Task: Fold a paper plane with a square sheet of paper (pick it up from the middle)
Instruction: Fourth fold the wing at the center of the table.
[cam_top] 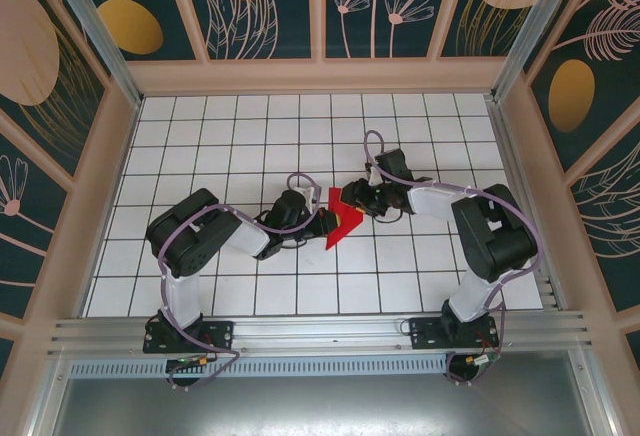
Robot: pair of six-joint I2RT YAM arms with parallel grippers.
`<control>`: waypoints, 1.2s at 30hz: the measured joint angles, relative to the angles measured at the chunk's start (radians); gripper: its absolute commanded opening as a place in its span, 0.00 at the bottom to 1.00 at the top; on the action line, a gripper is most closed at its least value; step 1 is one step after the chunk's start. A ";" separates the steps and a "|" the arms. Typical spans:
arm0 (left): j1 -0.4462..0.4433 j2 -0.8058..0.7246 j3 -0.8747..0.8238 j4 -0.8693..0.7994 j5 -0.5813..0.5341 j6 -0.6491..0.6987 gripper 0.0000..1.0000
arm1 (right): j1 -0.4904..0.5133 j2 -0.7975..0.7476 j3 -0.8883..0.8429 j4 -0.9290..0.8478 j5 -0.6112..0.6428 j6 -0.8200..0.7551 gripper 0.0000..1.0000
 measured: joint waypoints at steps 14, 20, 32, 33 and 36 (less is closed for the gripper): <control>0.000 0.000 0.002 0.017 0.002 0.004 0.05 | 0.012 0.041 0.000 -0.001 0.001 -0.008 0.46; 0.000 0.022 0.002 0.045 0.015 -0.001 0.12 | 0.019 0.058 0.003 -0.006 0.005 -0.008 0.46; 0.003 -0.026 -0.034 0.026 0.018 -0.010 0.31 | 0.029 0.067 0.021 -0.025 0.029 -0.008 0.47; 0.005 -0.047 -0.047 0.013 0.013 -0.008 0.32 | 0.031 0.067 0.023 -0.027 0.032 -0.008 0.47; 0.008 -0.107 -0.080 -0.021 -0.008 -0.006 0.32 | 0.035 0.069 0.027 -0.036 0.044 -0.009 0.47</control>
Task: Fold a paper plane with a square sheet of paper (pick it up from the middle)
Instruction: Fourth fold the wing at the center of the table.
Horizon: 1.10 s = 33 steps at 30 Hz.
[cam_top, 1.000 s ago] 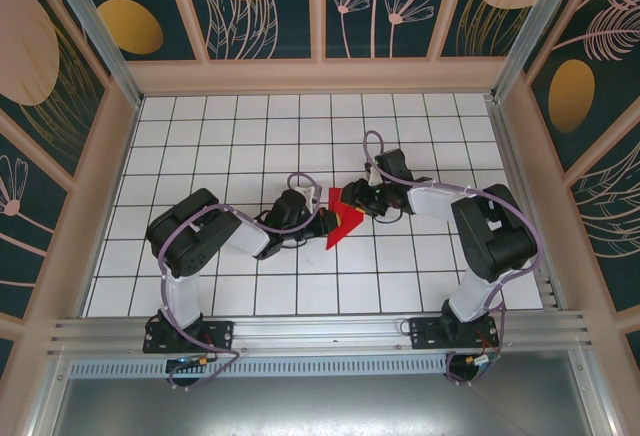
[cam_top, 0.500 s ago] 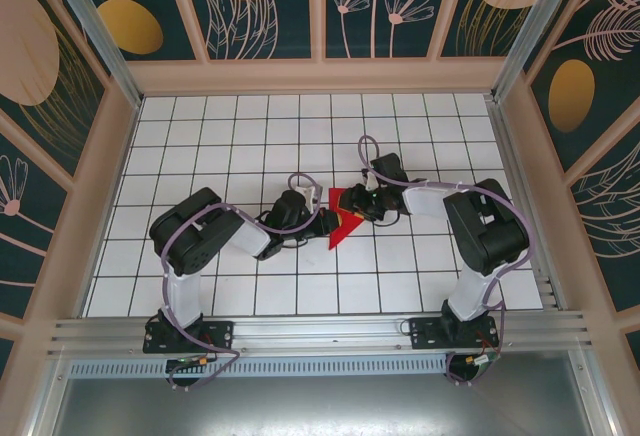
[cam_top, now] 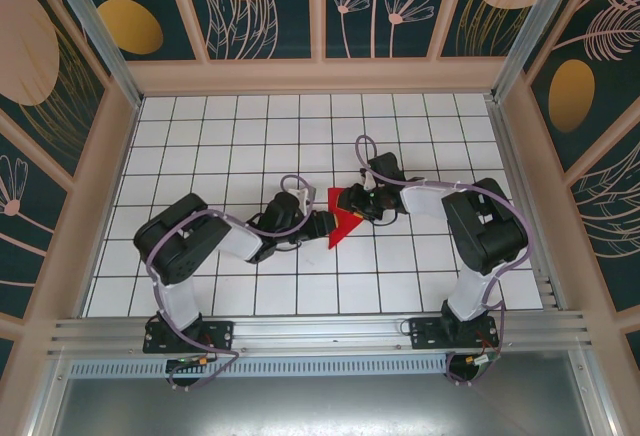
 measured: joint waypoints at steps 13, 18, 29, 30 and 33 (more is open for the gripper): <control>0.013 -0.092 -0.012 -0.003 0.006 0.006 0.12 | 0.027 0.011 0.039 -0.046 0.051 -0.018 0.55; 0.013 -0.028 0.012 0.044 0.052 -0.008 0.07 | 0.034 0.024 0.063 -0.071 0.067 -0.017 0.56; 0.013 0.043 0.035 0.042 0.068 -0.014 0.04 | 0.034 0.035 0.078 -0.087 0.069 -0.007 0.56; 0.013 0.048 0.036 0.041 0.068 -0.014 0.04 | 0.034 0.035 0.079 -0.087 0.069 -0.007 0.56; 0.013 0.055 0.037 0.035 0.067 -0.014 0.04 | 0.034 0.036 0.079 -0.087 0.069 -0.007 0.55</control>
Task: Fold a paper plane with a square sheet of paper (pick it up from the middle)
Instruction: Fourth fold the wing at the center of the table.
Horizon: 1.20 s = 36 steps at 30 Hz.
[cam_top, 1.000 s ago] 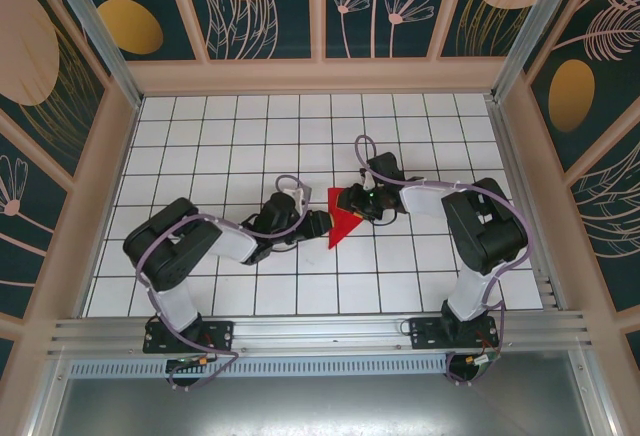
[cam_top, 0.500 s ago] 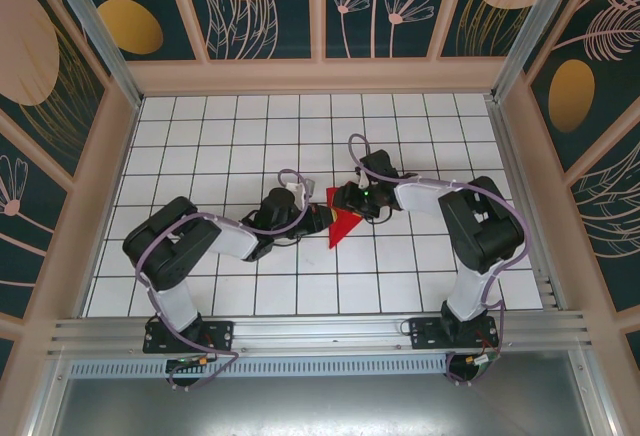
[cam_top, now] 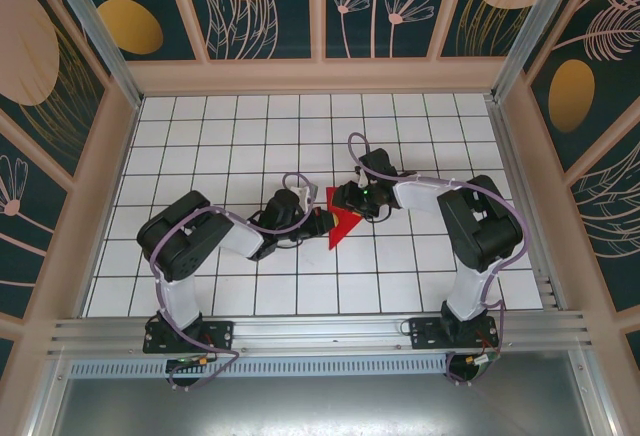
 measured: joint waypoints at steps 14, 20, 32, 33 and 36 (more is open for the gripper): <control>0.000 0.021 0.015 -0.025 -0.014 -0.003 0.04 | 0.000 -0.002 -0.008 0.010 -0.001 -0.002 0.53; 0.000 0.026 0.015 -0.026 -0.018 -0.003 0.03 | 0.000 -0.008 -0.018 0.024 -0.002 -0.005 0.53; 0.000 0.030 0.015 -0.030 -0.036 -0.003 0.04 | -0.002 -0.008 -0.030 0.036 0.005 -0.011 0.44; 0.000 0.030 0.015 -0.031 -0.037 -0.003 0.04 | -0.002 -0.008 -0.030 0.036 0.005 -0.011 0.44; 0.000 0.031 0.015 -0.031 -0.038 -0.004 0.04 | -0.002 -0.005 -0.029 0.036 0.006 -0.011 0.44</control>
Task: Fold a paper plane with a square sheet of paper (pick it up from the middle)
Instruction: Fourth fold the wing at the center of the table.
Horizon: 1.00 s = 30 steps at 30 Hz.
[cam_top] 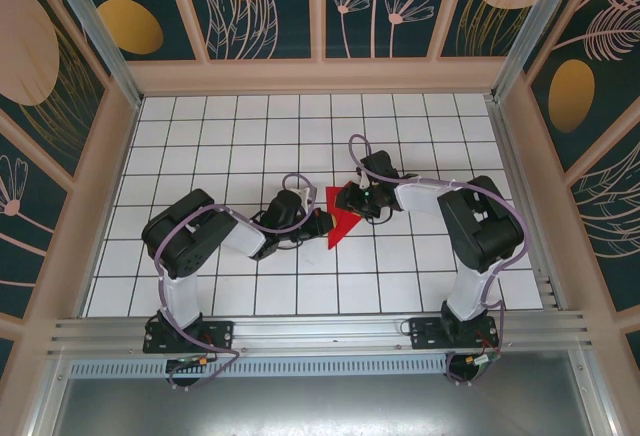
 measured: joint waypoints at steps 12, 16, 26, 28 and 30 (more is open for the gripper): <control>0.000 0.000 0.000 0.007 0.001 -0.014 0.06 | 0.005 0.032 0.042 -0.036 0.006 0.000 0.44; 0.000 0.000 -0.001 0.008 0.001 -0.018 0.06 | 0.013 0.045 0.061 -0.058 0.026 0.000 0.45; 0.000 0.003 -0.003 0.008 0.000 -0.022 0.06 | 0.026 0.056 0.088 -0.090 0.048 0.000 0.49; 0.000 0.005 -0.003 0.008 0.000 -0.024 0.06 | 0.032 0.057 0.090 -0.094 0.058 0.000 0.50; 0.000 0.005 -0.003 0.008 0.000 -0.024 0.06 | 0.037 0.058 0.095 -0.099 0.069 0.000 0.50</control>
